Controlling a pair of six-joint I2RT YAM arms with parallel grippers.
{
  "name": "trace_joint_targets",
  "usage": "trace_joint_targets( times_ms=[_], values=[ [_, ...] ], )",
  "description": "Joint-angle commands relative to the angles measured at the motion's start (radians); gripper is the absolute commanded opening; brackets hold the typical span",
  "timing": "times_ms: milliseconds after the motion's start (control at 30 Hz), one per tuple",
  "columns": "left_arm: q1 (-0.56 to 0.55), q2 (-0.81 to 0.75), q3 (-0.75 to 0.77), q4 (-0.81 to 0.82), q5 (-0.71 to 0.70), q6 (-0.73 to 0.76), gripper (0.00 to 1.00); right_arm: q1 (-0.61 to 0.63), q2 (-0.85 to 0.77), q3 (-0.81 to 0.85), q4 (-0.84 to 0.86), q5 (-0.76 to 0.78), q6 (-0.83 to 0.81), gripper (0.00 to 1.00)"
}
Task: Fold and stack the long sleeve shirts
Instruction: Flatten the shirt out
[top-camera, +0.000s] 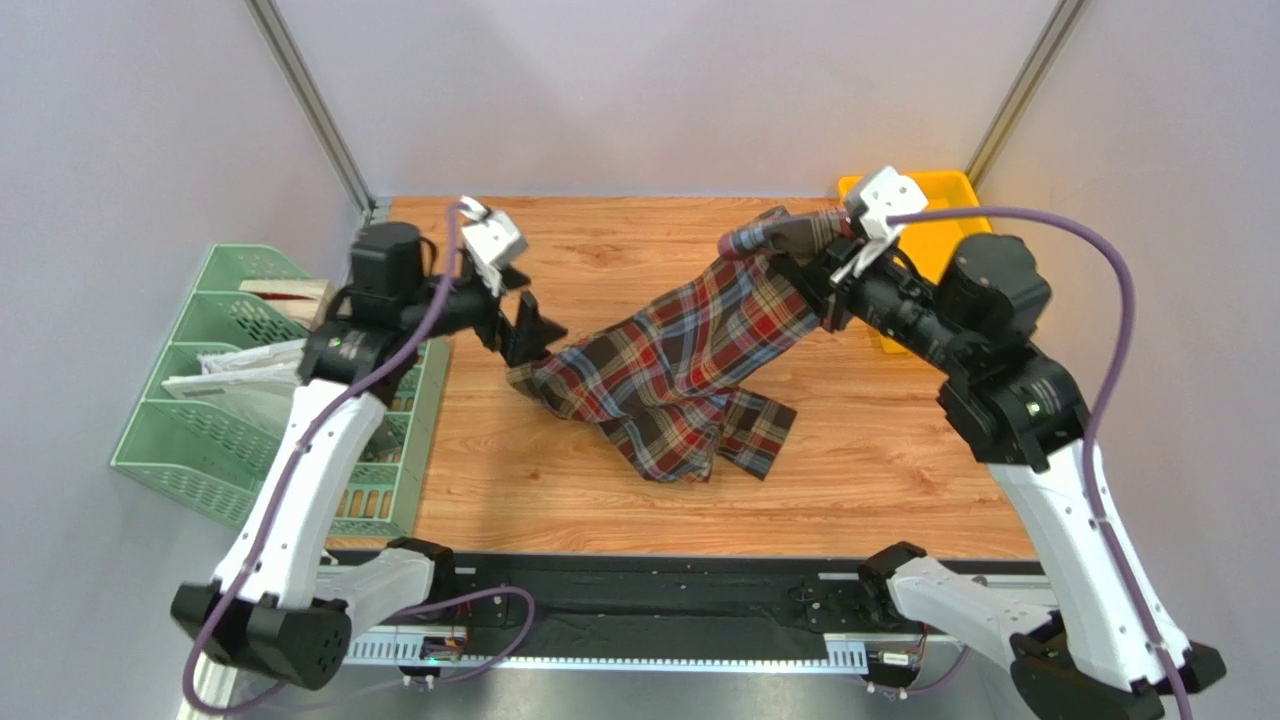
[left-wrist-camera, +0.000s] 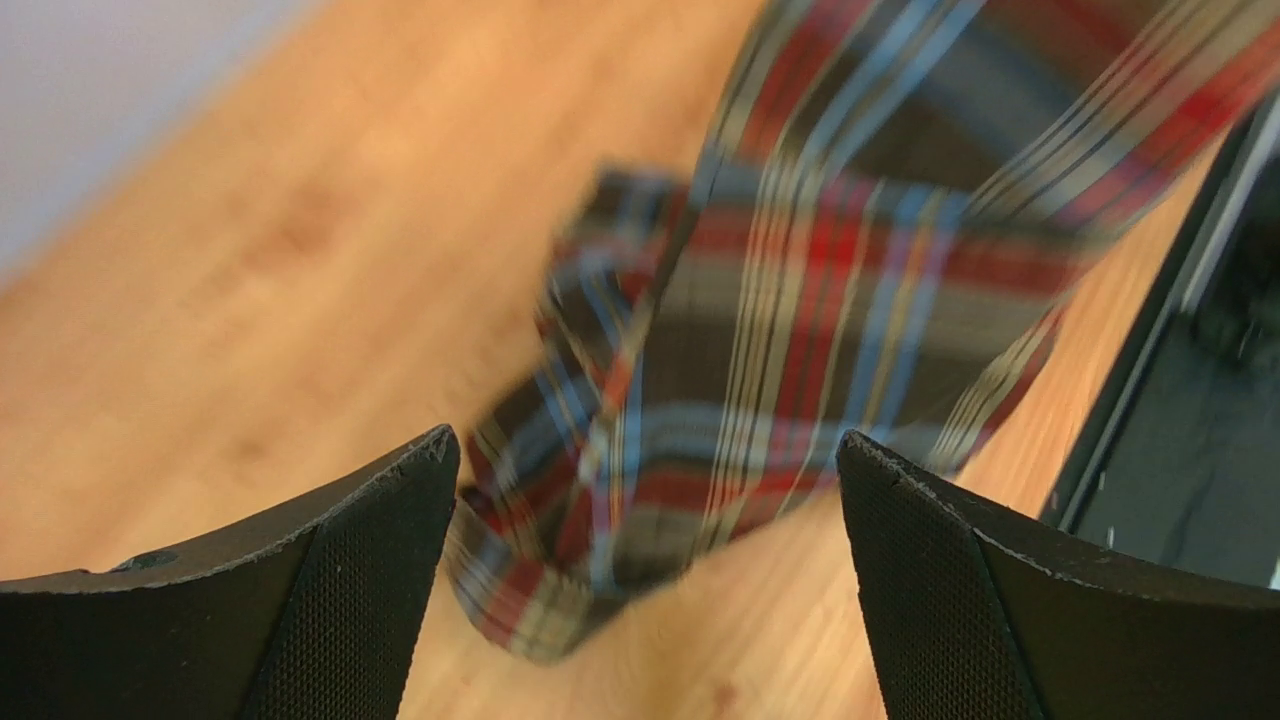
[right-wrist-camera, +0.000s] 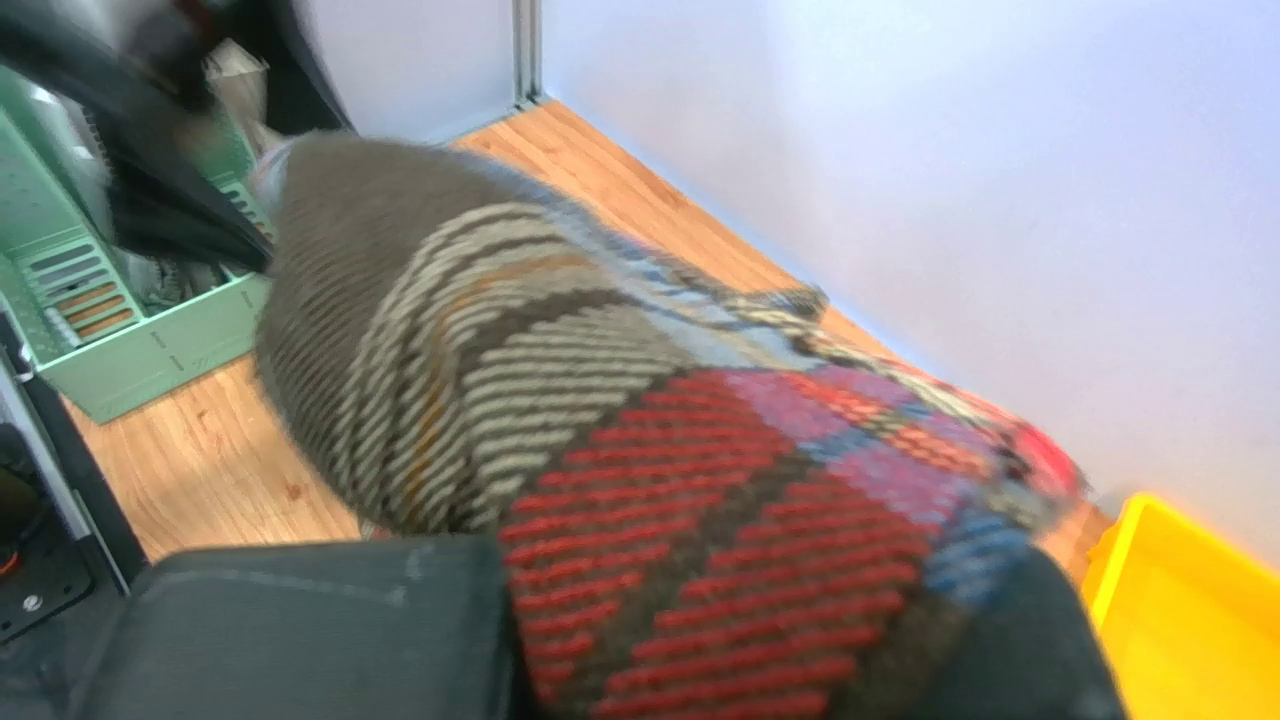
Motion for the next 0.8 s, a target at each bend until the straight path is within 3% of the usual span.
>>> trace_joint_targets(
  times_ms=[0, 267, 400, 533, 567, 633, 667, 767],
  values=[
    [0.006, 0.132, -0.147, -0.035, 0.052, 0.242, 0.99, -0.013, -0.015, 0.005, 0.001, -0.037, -0.062, 0.00],
    [-0.019, 0.435, 0.002, -0.139, 0.160, 0.358, 0.99, -0.013, 0.030, 0.140, -0.070, -0.044, -0.085, 0.00],
    [-0.056, 0.457, -0.009, -0.200, 0.255, 0.416, 0.99, -0.013, 0.045, 0.188, -0.075, -0.002, -0.113, 0.00],
    [-0.074, 0.431, -0.030, -0.239, 0.333, 0.418, 0.69, -0.020, 0.066, 0.203, -0.064, 0.034, -0.141, 0.00],
    [-0.074, 0.421, -0.017, -0.266, 0.348, 0.415, 0.45, -0.031, 0.073, 0.202, -0.052, 0.041, -0.151, 0.00],
    [-0.071, 0.408, 0.022, -0.318, 0.362, 0.410, 0.19, -0.045, 0.099, 0.199, 0.005, 0.087, -0.170, 0.00],
    [-0.067, 0.379, 0.069, -0.357, 0.370, 0.392, 0.00, -0.062, 0.117, 0.202, 0.033, 0.109, -0.179, 0.00],
    [-0.034, 0.247, 0.152, -0.331, 0.376, 0.220, 0.00, -0.112, 0.216, 0.258, 0.163, 0.228, -0.182, 0.00]
  ],
)
